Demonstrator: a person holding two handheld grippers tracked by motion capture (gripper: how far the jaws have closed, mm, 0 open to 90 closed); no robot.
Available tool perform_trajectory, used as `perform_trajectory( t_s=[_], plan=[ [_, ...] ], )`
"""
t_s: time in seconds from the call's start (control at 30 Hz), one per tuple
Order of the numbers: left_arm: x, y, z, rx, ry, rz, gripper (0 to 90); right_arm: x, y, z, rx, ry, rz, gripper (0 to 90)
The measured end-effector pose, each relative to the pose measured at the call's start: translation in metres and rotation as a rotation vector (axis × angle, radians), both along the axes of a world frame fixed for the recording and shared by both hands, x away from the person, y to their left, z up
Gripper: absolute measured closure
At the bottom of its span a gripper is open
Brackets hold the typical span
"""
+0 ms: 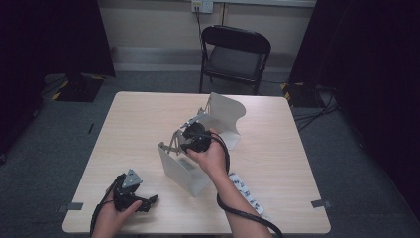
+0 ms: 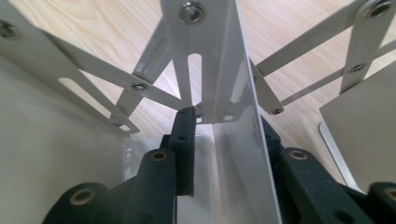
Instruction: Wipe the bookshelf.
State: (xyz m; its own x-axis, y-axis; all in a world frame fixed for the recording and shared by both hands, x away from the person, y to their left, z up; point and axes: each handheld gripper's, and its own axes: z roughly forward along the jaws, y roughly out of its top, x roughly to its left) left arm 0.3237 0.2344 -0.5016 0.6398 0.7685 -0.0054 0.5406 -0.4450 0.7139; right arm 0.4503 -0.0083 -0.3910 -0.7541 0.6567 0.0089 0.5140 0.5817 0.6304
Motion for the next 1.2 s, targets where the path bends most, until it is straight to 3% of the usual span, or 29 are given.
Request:
perform_trajectory(
  t_s=[0.13,0.27,0.37,0.5,0.67,0.8,0.93,1.2],
  plan=[
    [0.0,0.0,0.0,0.001,0.0,-0.001,0.0,0.004,0.004,-0.005,-0.016,0.038,0.007,72.1],
    [0.0,0.0,0.0,0.001,0.0,0.0,0.0,0.005,0.004,-0.008,-0.03,0.032,-0.002,80.5],
    [0.0,0.0,0.0,-0.001,0.001,-0.001,0.0,0.007,0.0,-0.009,-0.023,0.039,-0.012,86.7],
    [0.0,0.0,0.0,-0.006,0.001,0.002,0.0,0.009,-0.003,-0.009,-0.001,0.055,-0.016,88.0],
    [0.0,0.0,0.0,0.001,0.0,-0.001,0.0,0.005,0.0,-0.008,-0.037,0.015,0.01,89.7],
    [0.0,0.0,0.0,0.0,0.0,0.0,0.0,0.004,-0.002,-0.008,-0.031,0.01,0.015,89.8],
    [0.0,0.0,0.0,-0.002,0.002,0.0,0.0,0.001,-0.004,-0.006,-0.033,-0.033,0.017,89.8],
    [0.0,0.0,0.0,0.001,0.002,-0.001,0.0,0.0,-0.01,-0.004,-0.005,-0.063,0.003,89.8]
  ],
)
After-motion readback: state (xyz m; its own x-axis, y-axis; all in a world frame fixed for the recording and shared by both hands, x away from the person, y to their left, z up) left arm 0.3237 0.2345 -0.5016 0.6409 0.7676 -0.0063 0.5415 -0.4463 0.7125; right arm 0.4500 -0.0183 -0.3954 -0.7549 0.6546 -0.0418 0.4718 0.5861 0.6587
